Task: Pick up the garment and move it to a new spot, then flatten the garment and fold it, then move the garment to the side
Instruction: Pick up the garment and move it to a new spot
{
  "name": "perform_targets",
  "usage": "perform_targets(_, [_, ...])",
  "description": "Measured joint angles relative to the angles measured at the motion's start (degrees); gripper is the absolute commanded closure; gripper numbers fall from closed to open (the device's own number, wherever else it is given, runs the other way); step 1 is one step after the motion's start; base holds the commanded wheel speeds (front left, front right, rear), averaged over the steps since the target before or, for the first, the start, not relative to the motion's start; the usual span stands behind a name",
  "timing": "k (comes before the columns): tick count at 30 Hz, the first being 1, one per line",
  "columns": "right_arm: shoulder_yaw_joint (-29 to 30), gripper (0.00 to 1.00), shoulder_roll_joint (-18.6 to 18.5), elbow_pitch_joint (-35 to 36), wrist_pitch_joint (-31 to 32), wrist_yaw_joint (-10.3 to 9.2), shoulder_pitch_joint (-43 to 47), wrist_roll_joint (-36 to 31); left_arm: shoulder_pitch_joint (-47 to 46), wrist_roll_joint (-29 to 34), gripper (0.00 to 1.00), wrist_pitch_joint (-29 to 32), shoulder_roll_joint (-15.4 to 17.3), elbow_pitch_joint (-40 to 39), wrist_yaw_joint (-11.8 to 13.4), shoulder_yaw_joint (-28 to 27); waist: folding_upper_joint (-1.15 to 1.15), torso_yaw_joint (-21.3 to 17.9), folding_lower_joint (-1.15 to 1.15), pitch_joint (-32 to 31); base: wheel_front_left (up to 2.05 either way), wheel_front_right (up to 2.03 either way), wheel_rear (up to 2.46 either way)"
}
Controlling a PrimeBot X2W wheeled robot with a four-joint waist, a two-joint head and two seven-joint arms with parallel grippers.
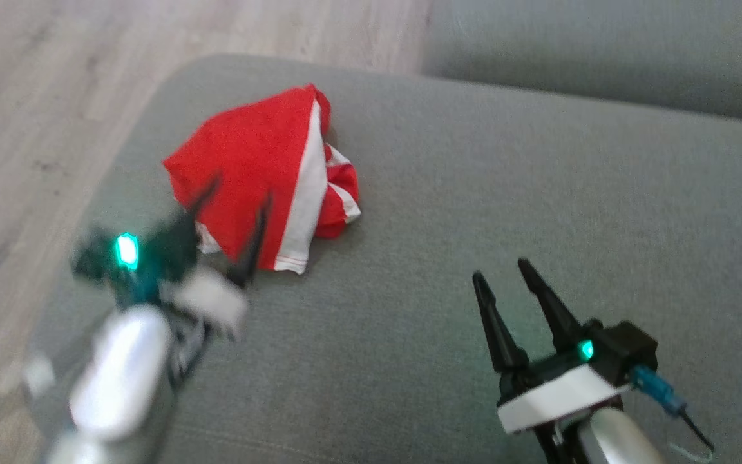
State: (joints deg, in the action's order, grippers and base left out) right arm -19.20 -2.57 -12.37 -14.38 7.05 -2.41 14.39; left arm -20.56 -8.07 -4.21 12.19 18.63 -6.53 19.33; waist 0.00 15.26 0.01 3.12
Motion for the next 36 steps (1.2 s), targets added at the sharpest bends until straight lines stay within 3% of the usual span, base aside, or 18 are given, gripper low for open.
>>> perform_targets(3, [-0.2, 0.0, 0.0, 0.4, 0.0, 0.0, -2.5, -0.8, -12.5, -3.4, 0.0, 7.0, 2.3, 3.9, -0.6, 2.7, 0.0, -1.4, 0.0, 2.9, 0.0, 0.0, 0.0])
perform_targets(6, [-0.9, 0.0, -0.1, 0.6, 0.0, 0.0, -4.7, -0.8, -22.6, -11.0, 0.0, 14.0, 6.1, 7.7, -1.0, 9.5, 0.0, -3.2, 0.01, 5.8, 0.0, 0.0, 0.0])
perform_targets(13, [-2.3, 0.0, -0.2, 0.9, 0.0, 0.0, -7.2, -0.7, -33.5, -27.0, 0.0, 25.0, 13.2, 15.2, -1.1, 19.1, 0.0, -8.3, 0.01, 11.1, 0.0, 0.0, 0.0])
perform_targets(21, [-2.3, 0.0, -0.3, 1.5, 0.0, 0.0, -8.8, -0.2, -36.6, -32.9, 0.0, 28.7, 14.3, 23.5, -1.1, 24.1, 0.0, -13.0, -0.01, 14.8, 0.0, 0.0, 0.0])
perform_targets(29, [-2.4, 0.0, -0.3, 1.5, 0.0, 0.0, -8.8, -0.2, -37.5, -35.9, 0.0, 29.9, 13.7, 28.3, -1.1, 27.6, 0.0, -14.2, -0.01, 15.6, 0.0, 0.0, 0.0])
perform_targets(30, [-2.4, 0.0, -0.3, 1.5, 0.0, 0.0, -8.8, -0.2, -37.5, -35.9, 0.81, 29.9, 13.7, 28.3, -1.1, 27.6, 0.0, -14.2, -0.01, 15.6, 0.0, 0.0, 0.0])
perform_targets(31, [-2.4, 0.0, -0.3, 1.5, 0.0, 0.0, -8.8, -0.2, -37.7, -36.3, 1.0, 29.7, 13.6, 28.6, -1.1, 28.0, 0.0, -14.2, -0.01, 15.6, 0.0, 0.0, 0.0])
perform_targets(36, [-2.2, 0.0, -0.3, 1.2, 0.0, 0.0, -8.8, -0.2, -39.8, -36.3, 1.0, 23.5, 13.5, 29.4, -1.1, 28.7, 0.0, -14.0, -0.01, 14.8, 0.0, 0.0, 0.0])
